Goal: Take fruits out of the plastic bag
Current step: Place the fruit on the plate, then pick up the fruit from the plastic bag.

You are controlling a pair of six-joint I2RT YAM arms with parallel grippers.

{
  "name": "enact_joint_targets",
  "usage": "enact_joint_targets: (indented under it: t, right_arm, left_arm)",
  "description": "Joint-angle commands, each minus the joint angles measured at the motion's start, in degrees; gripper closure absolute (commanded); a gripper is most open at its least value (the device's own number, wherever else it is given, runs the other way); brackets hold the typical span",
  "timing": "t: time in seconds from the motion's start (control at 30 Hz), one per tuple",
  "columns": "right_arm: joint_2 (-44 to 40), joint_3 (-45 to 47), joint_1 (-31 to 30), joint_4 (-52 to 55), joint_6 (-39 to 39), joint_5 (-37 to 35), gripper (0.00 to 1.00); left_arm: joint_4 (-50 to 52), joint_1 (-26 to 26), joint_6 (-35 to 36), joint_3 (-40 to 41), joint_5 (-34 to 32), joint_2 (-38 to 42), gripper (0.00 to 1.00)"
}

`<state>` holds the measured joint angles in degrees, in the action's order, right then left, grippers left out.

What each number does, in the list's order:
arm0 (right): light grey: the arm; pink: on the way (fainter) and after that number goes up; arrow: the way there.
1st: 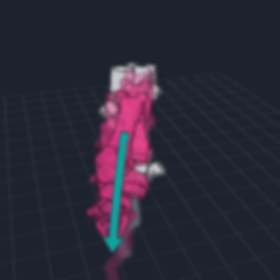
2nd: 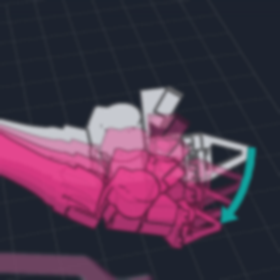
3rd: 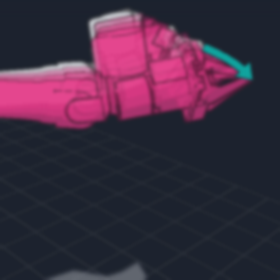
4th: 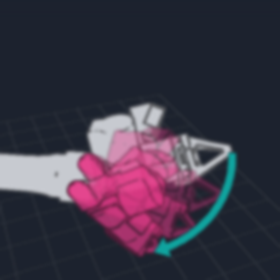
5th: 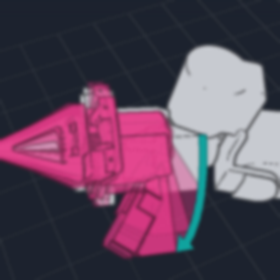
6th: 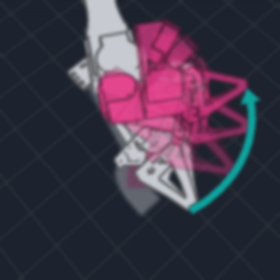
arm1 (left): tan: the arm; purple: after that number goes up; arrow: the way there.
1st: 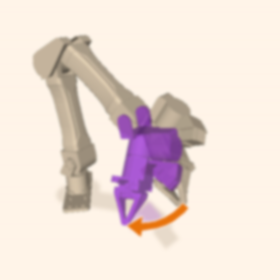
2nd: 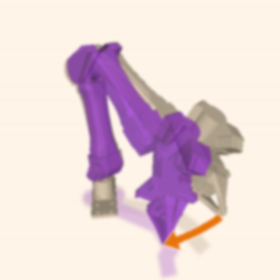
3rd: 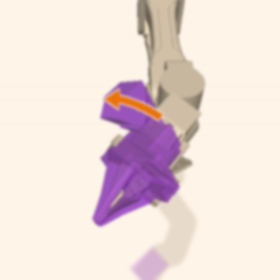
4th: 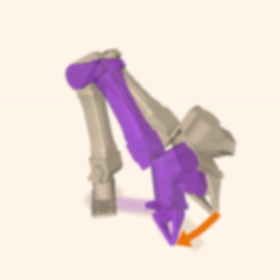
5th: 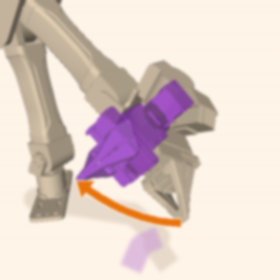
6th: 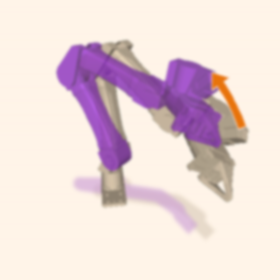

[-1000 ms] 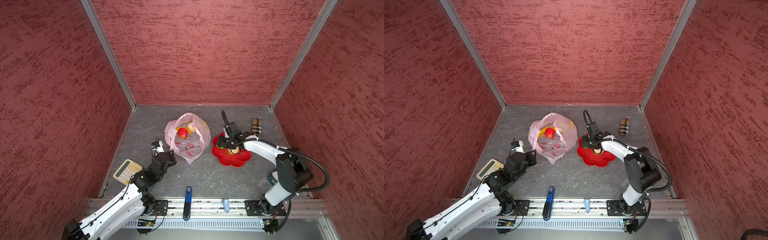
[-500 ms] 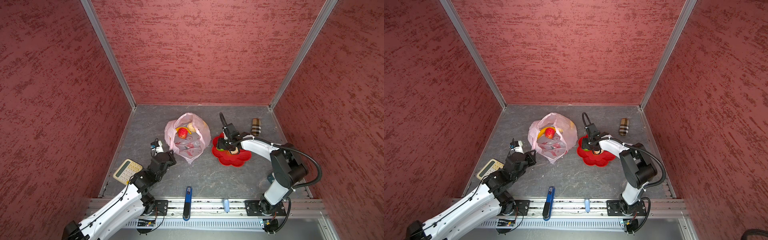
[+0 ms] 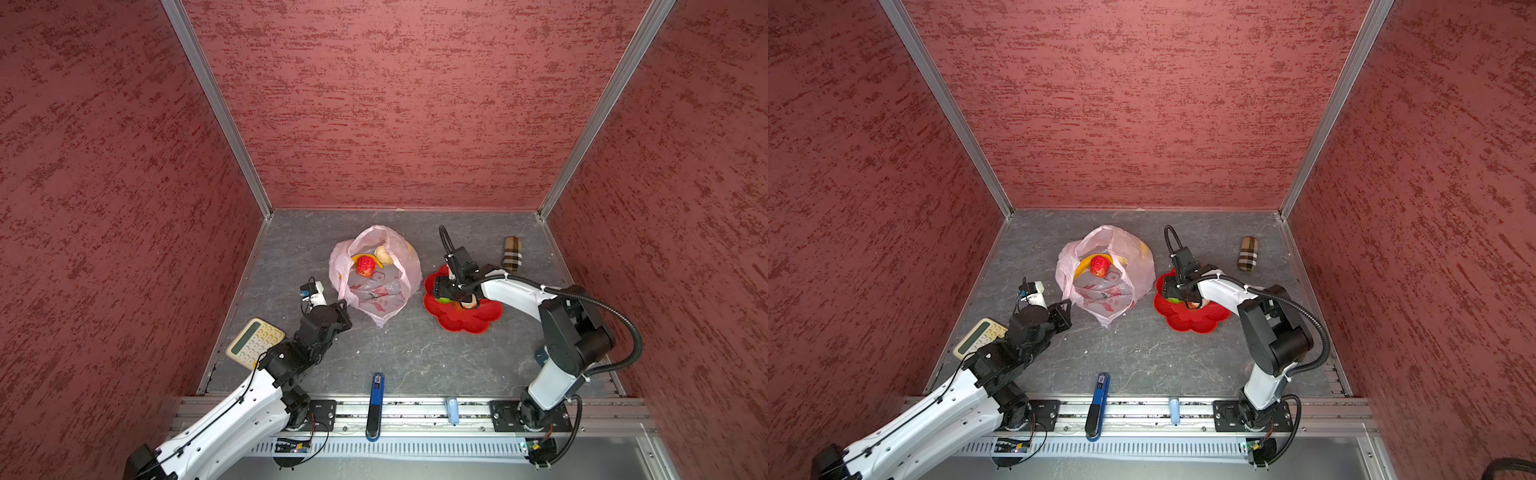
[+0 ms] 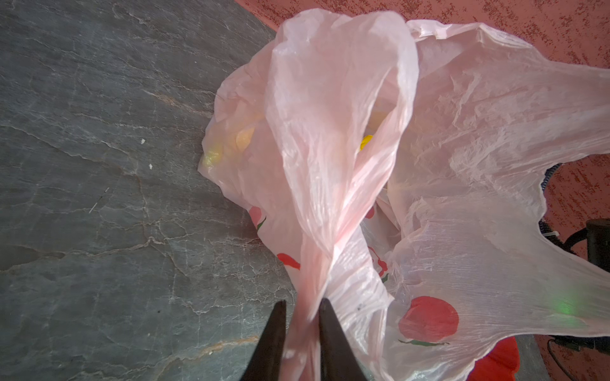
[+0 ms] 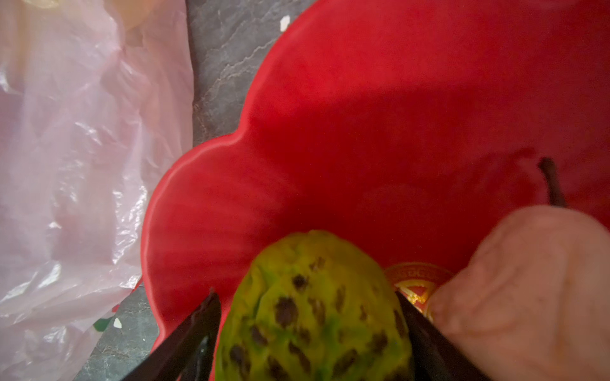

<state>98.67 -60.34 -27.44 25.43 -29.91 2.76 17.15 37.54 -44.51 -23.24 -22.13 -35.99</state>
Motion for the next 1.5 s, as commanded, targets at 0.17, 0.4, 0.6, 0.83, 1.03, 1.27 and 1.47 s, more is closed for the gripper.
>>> enact_joint_targets:
  t: [0.17,0.4,0.6,0.83,1.03,1.27,1.47]
  right_arm:
    - [-6.41,-3.91,-0.27,4.40,1.13,-5.58,0.16]
    - [-14.72,-8.04,-0.89,9.77,2.58,-8.86,0.18]
    - [-22.30,-14.39,-7.55,9.99,5.39,-10.69,0.25]
    - [-17.85,-27.88,-21.70,3.54,9.23,-13.25,0.28]
    - [-3.55,-39.92,-26.96,-4.41,7.38,-7.91,0.29]
    - [14.70,-51.14,-25.39,-1.85,3.75,-4.29,0.31]
    - [18.85,-47.86,-21.94,-3.02,0.63,-2.22,0.33]
  left_arm:
    - [0.43,-0.45,0.59,-0.42,-0.28,0.32,0.80]
    - [0.04,-0.45,0.74,-0.27,-0.05,0.48,0.80]
    - [1.22,-0.55,0.54,-0.13,-0.02,1.94,0.80]
    - [3.24,-0.45,1.52,-0.95,0.16,3.47,0.80]
    - [3.67,-0.34,1.32,-0.95,0.04,4.10,0.81]
    - [7.20,-0.10,0.25,-0.62,-0.29,6.13,0.81]
    - [10.89,-0.10,-0.79,0.04,-1.85,8.85,0.80]
